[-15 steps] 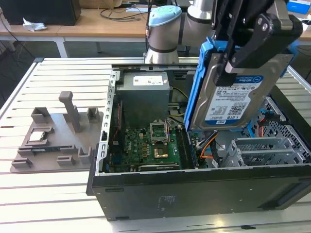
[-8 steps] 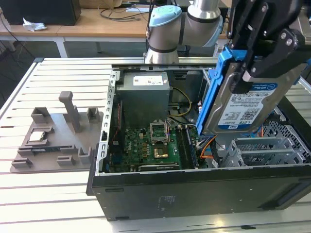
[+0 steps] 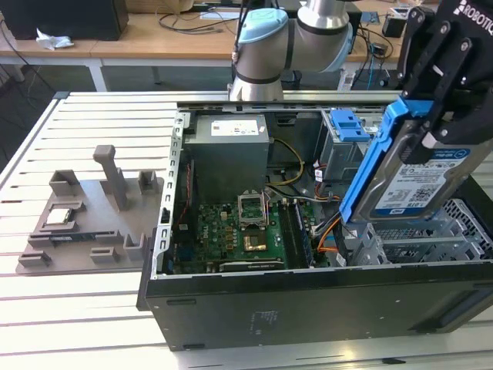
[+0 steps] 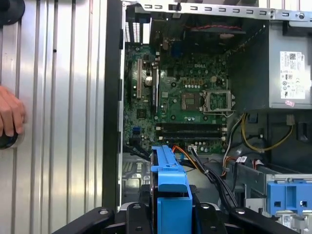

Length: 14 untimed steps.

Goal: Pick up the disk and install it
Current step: 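Pick up the disk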

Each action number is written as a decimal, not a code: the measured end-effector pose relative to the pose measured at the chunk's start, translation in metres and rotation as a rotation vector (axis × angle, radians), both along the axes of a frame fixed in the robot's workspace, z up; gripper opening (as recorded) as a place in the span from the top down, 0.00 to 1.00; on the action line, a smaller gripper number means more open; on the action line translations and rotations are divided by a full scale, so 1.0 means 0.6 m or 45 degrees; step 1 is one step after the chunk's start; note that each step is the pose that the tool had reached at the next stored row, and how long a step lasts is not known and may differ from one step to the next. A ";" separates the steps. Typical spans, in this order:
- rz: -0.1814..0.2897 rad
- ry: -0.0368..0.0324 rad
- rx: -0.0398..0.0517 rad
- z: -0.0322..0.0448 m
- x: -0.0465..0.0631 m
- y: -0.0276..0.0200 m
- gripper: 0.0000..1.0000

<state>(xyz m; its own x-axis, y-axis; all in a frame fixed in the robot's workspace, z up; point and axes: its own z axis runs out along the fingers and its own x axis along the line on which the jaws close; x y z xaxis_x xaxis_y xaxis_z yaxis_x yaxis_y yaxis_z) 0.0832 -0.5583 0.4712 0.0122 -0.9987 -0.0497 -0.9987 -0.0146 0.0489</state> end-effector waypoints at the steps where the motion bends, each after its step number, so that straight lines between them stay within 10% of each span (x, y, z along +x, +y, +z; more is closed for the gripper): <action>1: 0.000 0.0000 0.000 -0.001 0.007 0.0006 0.63; 14: -0.011 0.0001 -0.008 -0.021 0.078 0.0089 0.63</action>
<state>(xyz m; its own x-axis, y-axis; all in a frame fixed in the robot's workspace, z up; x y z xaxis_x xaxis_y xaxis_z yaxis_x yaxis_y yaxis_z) 0.1302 -0.5529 0.4587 0.0038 -0.9990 -0.0435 -0.9988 -0.0059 0.0491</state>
